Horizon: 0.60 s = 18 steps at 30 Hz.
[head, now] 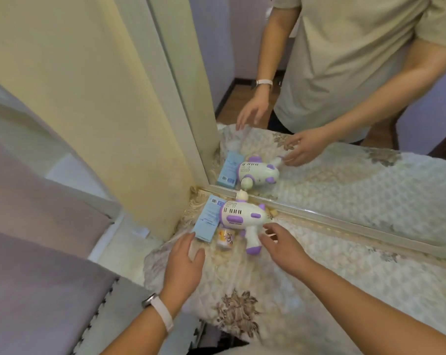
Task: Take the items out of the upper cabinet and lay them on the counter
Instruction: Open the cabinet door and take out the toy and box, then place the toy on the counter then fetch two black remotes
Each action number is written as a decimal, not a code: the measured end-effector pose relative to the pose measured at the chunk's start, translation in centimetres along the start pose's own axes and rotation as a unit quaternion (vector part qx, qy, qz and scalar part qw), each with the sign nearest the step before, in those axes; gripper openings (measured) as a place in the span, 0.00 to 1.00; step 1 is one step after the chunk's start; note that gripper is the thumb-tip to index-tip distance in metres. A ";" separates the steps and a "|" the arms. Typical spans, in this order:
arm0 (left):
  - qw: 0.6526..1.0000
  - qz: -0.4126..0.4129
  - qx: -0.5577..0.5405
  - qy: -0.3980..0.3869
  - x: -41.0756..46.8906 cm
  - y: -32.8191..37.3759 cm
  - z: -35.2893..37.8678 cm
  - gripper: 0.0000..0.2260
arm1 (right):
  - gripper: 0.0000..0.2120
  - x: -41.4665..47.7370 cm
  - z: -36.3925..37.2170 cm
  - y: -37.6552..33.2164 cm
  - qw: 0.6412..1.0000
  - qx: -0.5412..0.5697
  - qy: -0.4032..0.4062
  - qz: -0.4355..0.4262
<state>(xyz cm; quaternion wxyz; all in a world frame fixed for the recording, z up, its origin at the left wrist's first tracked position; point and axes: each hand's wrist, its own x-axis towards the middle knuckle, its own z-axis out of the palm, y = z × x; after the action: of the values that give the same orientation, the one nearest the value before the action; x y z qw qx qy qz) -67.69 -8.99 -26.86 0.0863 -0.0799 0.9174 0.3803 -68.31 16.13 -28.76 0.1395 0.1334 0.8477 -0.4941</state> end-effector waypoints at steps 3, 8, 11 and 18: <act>0.994 0.031 0.098 0.030 -2.7 0.3 -0.9 0.23 | 0.18 -1.2 -0.7 -0.7 0.994 -0.065 -0.011 -0.091; 0.968 0.054 0.231 0.077 -7.3 -0.4 -3.0 0.28 | 0.21 -3.0 -0.4 -3.6 0.951 -0.189 -0.051 -0.241; 0.952 0.063 0.284 0.100 -10.4 -0.8 -4.5 0.26 | 0.24 -4.4 0.6 -5.6 0.917 -0.239 -0.061 -0.315; 0.929 0.023 0.332 0.162 -17.9 -3.1 -7.9 0.23 | 0.26 -9.0 5.1 -9.7 0.802 -0.333 -0.093 -0.488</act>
<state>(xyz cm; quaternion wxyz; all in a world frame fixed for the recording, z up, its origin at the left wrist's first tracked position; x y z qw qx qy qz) -50.43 -15.32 -19.60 -0.0506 -0.0857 0.9943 0.0377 -62.98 6.27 -20.14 -0.0060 -0.3987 0.8963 -0.1940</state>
